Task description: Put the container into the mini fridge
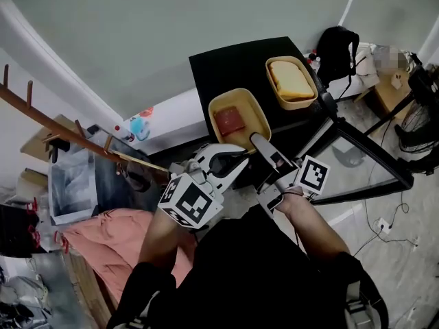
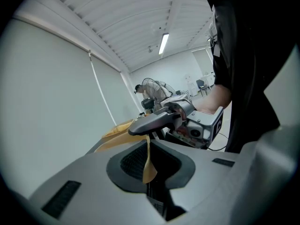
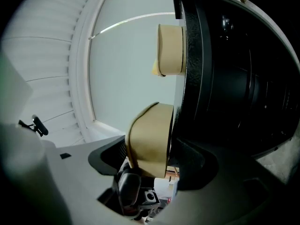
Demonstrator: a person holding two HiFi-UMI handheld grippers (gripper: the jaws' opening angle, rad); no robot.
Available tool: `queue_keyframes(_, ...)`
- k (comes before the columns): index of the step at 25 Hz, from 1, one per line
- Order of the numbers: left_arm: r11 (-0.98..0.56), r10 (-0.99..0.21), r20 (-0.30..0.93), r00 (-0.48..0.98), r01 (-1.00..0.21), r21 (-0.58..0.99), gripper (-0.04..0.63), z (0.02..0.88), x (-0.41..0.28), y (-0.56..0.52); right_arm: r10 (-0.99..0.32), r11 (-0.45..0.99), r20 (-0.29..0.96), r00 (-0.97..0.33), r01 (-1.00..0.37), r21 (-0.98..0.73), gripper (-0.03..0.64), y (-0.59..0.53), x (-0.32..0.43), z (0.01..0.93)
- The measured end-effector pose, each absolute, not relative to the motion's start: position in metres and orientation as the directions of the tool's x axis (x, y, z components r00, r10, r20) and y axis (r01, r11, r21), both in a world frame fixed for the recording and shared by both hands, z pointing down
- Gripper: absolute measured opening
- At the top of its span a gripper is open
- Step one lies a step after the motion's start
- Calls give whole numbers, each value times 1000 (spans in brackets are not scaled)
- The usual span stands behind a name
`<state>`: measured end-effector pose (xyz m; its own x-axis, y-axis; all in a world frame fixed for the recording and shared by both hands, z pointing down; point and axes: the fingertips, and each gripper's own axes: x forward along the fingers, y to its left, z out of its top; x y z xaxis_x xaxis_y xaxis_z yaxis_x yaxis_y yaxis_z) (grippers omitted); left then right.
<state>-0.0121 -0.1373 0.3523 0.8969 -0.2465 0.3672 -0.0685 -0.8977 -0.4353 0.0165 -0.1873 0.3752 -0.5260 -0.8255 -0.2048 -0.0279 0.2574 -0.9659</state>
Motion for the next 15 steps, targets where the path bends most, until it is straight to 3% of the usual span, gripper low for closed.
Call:
queue_keyframes(7, -892, -235, 344, 909, -62, -447, 37, 353, -19, -125, -817, 260, -225, -531, 9, -966, 305, -186, 9, 374)
queue_keyframes(9, -892, -236, 326, 915, -71, -446, 40, 353, -23, -124, -818, 260, -233, -526, 23, -965, 253, -184, 7, 374)
queue_keyframes(15, -934, -169, 211, 963, -88, -348, 46, 341, -32, -111, -822, 261, -259, -507, 68, -963, 224, -171, 6, 379)
